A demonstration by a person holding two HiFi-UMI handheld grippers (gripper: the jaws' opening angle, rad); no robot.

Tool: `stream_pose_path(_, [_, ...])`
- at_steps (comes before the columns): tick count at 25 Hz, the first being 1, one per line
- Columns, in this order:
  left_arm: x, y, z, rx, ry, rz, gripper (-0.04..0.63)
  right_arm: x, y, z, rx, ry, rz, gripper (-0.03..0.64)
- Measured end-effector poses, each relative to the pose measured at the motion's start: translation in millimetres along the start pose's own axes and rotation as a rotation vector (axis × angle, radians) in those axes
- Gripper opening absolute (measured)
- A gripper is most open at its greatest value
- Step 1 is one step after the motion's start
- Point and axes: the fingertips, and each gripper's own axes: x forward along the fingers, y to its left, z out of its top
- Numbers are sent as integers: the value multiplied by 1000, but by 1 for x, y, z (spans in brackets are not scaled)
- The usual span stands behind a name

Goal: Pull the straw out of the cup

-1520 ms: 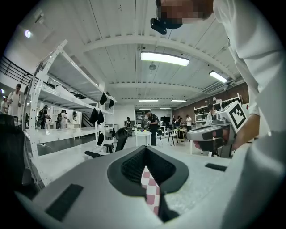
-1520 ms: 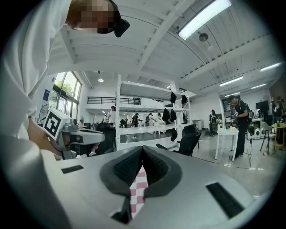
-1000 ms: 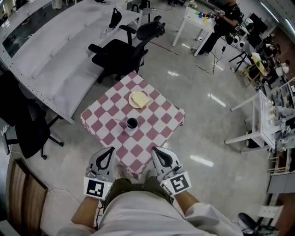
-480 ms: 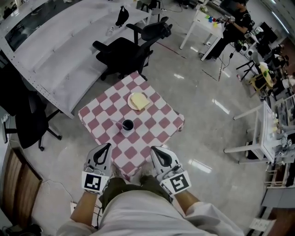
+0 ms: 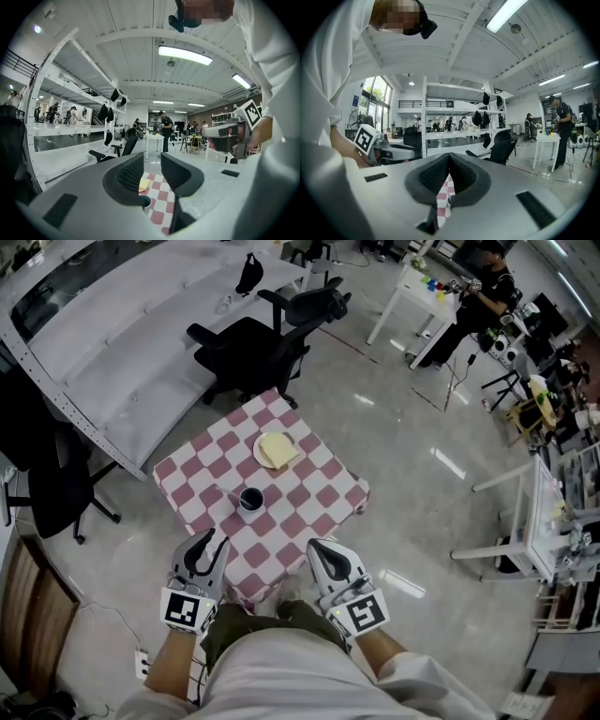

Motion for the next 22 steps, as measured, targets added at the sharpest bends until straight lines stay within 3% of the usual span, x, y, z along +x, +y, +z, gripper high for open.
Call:
stream_pose_path(3, [-3, -4, 11, -2, -35, -15, 193, 0, -3, 1, 1, -6, 1, 5])
stream_pose_path(7, [-9, -10, 27, 7, -87, -39, 255, 3, -8, 3, 1, -10, -7, 5])
stream_pose_path(11, [-12, -10, 30, 35, -72, -23, 295, 5, -9, 7, 1, -23, -10, 4])
stream_pose_path(22, [2, -1, 17, 34, -65, -15, 297, 3, -11, 8, -1, -18, -19, 4])
